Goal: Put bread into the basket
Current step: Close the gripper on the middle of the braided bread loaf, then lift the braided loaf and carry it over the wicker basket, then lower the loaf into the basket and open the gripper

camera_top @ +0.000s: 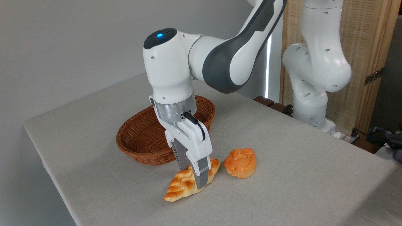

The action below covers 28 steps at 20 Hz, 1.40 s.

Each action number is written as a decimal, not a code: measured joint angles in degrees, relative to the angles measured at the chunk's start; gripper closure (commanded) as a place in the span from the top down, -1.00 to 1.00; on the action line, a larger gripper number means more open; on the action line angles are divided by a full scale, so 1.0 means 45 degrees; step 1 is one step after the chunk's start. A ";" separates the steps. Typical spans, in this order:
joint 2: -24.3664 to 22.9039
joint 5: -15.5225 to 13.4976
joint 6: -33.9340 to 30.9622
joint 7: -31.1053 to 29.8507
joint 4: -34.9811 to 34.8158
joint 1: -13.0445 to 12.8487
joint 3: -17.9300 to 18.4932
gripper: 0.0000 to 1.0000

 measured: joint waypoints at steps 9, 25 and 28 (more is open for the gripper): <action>-0.0015 0.0000 0.0000 0.0005 -0.0004 0.0000 0.0016 -0.25; -0.1321 -0.2424 -0.1614 0.0072 0.1636 -0.0083 0.0301 -0.20; -0.1424 -0.2743 -0.2285 -0.0366 0.1930 -0.0129 -0.0557 -0.14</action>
